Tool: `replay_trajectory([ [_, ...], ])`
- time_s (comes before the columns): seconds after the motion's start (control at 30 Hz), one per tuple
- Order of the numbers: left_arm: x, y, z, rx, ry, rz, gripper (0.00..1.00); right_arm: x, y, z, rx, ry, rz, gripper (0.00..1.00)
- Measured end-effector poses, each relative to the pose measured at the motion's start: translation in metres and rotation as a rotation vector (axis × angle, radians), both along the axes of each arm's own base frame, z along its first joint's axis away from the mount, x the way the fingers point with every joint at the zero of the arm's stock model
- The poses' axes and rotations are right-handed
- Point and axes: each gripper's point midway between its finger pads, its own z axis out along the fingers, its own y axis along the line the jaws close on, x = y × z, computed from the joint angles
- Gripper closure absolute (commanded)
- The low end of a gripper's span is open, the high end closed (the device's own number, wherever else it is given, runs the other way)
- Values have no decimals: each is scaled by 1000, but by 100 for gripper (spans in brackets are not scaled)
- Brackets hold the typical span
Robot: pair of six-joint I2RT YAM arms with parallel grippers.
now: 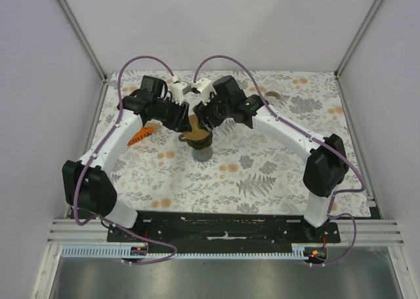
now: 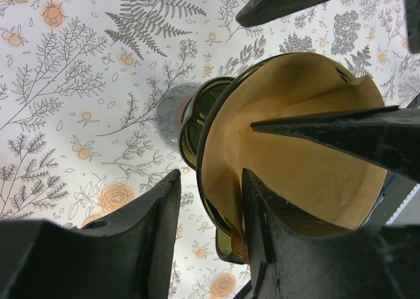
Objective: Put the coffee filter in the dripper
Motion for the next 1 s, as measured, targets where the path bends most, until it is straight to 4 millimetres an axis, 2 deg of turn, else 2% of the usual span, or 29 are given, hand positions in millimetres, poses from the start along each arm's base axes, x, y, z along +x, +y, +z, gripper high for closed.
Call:
replay_trajectory([
  [0.1,-2,0,-1,3,7,-1,49,-1,-2,11,18,-13,7,29],
  [0.3,-3,1,0,5,9,-4,44,-4,-9,49,95,-58,28,28],
  [0.4,-3,1,2,5,8,-4,42,-4,-13,61,123,-73,33,28],
  [0.87,-1,0,14,4,-10,-8,32,-5,-14,68,153,-68,53,27],
  [1.0,2,0,24,-1,-34,-11,30,-6,-14,69,156,-68,58,27],
])
